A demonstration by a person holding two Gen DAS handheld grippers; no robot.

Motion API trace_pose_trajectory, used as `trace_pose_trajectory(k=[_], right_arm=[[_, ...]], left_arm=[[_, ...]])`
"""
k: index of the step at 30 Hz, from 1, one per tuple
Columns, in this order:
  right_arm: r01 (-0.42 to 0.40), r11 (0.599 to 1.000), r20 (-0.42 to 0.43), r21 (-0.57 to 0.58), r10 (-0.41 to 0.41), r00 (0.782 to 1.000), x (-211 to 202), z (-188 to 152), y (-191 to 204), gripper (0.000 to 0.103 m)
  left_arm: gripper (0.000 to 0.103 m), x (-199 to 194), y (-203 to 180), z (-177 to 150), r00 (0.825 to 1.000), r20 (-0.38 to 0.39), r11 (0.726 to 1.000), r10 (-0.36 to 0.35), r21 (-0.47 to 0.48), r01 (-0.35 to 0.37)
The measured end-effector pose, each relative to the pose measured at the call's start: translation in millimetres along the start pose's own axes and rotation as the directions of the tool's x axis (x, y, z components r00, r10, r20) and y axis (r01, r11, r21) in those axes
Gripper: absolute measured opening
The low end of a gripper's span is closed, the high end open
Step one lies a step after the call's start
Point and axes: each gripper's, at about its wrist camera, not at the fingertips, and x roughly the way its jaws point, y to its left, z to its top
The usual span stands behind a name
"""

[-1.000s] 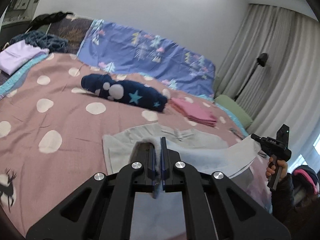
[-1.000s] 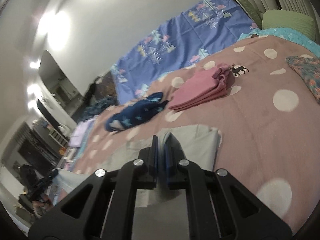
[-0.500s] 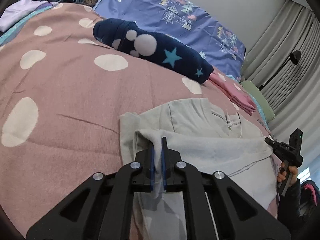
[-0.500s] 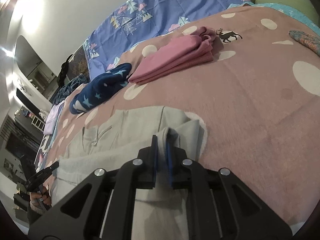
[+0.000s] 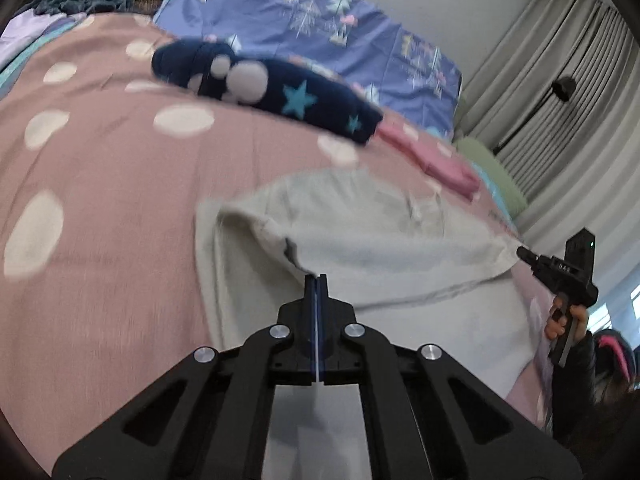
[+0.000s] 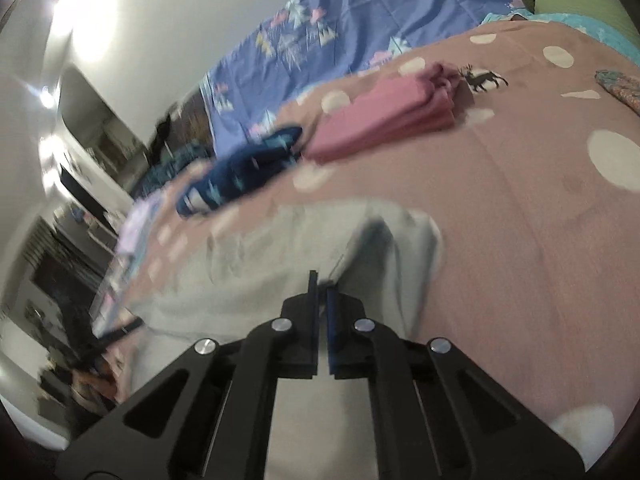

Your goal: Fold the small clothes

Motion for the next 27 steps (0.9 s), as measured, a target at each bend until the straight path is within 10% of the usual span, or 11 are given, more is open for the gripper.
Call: trace_pose_trajectory(k=[5, 9, 13, 20, 21, 22, 23, 27], right_arm=[[0.002, 0.996, 0.049, 0.085, -0.006, 0.999, 24, 51, -7, 0.017], [0.072, 0.996, 0.048, 0.053, -0.075, 0.996, 32, 58, -8, 0.035], [0.116, 0.993, 0.015, -0.022, -0.116, 0.993, 39, 50, -13, 0.04], [0.145, 0.988, -0.095, -0.06, -0.15, 0.984, 80, 61, -18, 0.048], [0.148, 0.987, -0.1, -0.057, -0.153, 0.983, 84, 63, -18, 0.045], [0.146, 0.988, -0.105, -0.055, -0.152, 0.983, 87, 63, -19, 0.02], [0.136, 0.989, -0.112, -0.049, -0.141, 0.984, 90, 64, -19, 0.004], [0.089, 0.996, 0.028, -0.032, -0.088, 0.996, 54, 70, -10, 0.004]], left_arm=[[0.0, 11, 2, 49, 0.989, 0.119, 0.996, 0.086, -0.003, -0.086], [0.05, 17, 16, 61, 0.979, 0.134, 0.988, 0.152, -0.062, -0.144], [0.056, 22, 29, 53, 0.982, 0.09, 0.986, 0.166, -0.037, -0.164], [0.044, 64, 38, 58, 0.981, -0.023, 0.981, 0.195, -0.006, -0.195], [0.015, 68, 35, 62, 0.979, -0.016, 0.979, 0.205, 0.015, -0.205], [0.006, 70, 32, 65, 0.978, -0.017, 0.978, 0.207, 0.026, -0.206], [0.006, 68, 28, 68, 0.978, -0.001, 0.977, 0.21, 0.033, -0.21], [0.006, 41, 4, 75, 0.975, 0.104, 0.972, 0.198, 0.111, -0.209]])
